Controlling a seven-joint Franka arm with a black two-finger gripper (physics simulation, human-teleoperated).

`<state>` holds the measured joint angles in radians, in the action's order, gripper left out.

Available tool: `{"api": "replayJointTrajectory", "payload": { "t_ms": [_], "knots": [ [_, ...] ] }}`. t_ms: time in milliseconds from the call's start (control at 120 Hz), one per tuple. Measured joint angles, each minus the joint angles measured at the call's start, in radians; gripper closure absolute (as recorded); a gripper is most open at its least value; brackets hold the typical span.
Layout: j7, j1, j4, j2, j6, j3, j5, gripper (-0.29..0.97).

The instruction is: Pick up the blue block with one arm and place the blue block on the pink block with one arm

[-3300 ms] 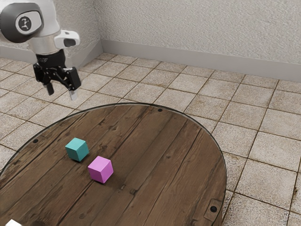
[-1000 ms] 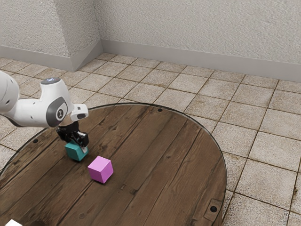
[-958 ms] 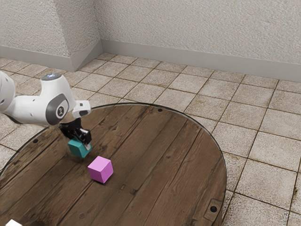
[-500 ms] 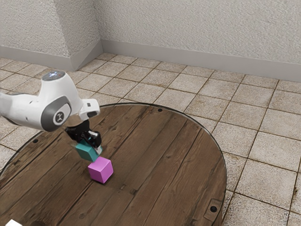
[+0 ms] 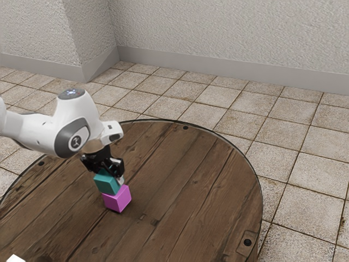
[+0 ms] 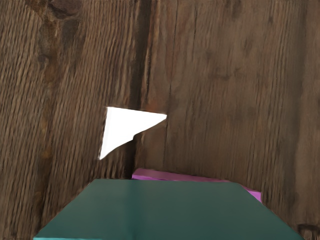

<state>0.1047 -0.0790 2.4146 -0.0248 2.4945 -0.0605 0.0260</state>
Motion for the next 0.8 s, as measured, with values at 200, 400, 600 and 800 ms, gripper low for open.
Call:
{"api": "replayJointTrajectory", "payload": {
  "t_ms": [200,400,600,800],
  "knots": [
    [0.017,0.034,-0.005,-0.003,-0.001,-0.004,0.012,0.19],
    [0.025,0.028,-0.007,-0.112,-0.017,-0.002,0.003,0.07],
    [0.028,0.032,-0.259,-0.215,-0.207,-0.004,-0.006,0.03],
    [0.03,0.032,-0.332,-0.216,-0.451,-0.018,0.022,0.01]
  ]
}}
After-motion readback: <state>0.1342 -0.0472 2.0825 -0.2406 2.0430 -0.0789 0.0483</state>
